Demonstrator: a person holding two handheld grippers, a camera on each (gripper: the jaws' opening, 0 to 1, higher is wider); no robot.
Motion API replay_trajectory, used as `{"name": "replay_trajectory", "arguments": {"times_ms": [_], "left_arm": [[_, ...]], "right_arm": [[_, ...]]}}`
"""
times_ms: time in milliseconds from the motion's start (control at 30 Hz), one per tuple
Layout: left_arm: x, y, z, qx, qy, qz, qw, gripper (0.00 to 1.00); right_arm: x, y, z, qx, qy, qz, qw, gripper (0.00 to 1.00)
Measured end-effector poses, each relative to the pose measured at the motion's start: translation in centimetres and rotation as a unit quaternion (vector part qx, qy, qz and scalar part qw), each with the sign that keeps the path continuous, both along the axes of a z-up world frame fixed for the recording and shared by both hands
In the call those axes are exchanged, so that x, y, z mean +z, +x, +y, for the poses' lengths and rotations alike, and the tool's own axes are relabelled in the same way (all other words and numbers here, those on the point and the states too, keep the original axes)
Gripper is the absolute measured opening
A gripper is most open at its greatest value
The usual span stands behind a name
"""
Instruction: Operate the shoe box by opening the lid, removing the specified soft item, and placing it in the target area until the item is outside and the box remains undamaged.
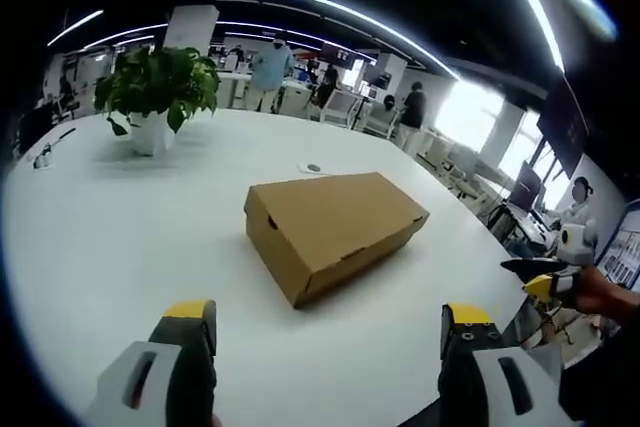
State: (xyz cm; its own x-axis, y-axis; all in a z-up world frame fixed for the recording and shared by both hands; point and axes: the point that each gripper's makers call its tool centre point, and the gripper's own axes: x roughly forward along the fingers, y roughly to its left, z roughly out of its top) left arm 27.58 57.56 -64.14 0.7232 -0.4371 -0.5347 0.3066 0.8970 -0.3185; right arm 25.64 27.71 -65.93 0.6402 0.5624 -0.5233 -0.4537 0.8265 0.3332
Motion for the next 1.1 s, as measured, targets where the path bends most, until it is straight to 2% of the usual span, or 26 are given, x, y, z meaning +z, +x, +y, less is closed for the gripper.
{"name": "replay_trajectory", "arguments": {"times_ms": [267, 500, 733, 900, 1000, 1100], "left_arm": [[-0.6, 1.2, -0.6, -0.007, 0.000, 0.001, 1.0000, 0.94], [-1.7, 2.5, -2.2, -0.024, -0.003, 0.007, 0.9997, 0.93], [-2.5, 4.2, -3.4, -0.043, -0.004, 0.011, 0.9990, 0.92], [-2.9, 5.7, -3.8, -0.043, -0.009, 0.013, 0.9989, 0.92], [-3.4, 6.8, -3.3, -0.049, 0.014, 0.011, 0.9987, 0.92], [-3.6, 7.4, -3.0, -0.049, 0.014, 0.012, 0.9986, 0.92]], "right_arm": [[-0.4, 2.8, 1.1, 0.031, -0.008, -0.001, 0.9995, 0.84], [-0.2, 6.4, 1.9, 0.047, -0.010, -0.010, 0.9988, 0.83], [-0.8, 9.4, 3.0, 0.059, -0.009, -0.009, 0.9982, 0.83], [-1.9, 10.8, 3.7, 0.073, -0.013, -0.003, 0.9972, 0.83], [-2.4, 11.7, 3.9, 0.077, -0.017, -0.001, 0.9969, 0.83], [-2.9, 12.9, 3.9, 0.076, -0.016, 0.002, 0.9970, 0.81]]}}
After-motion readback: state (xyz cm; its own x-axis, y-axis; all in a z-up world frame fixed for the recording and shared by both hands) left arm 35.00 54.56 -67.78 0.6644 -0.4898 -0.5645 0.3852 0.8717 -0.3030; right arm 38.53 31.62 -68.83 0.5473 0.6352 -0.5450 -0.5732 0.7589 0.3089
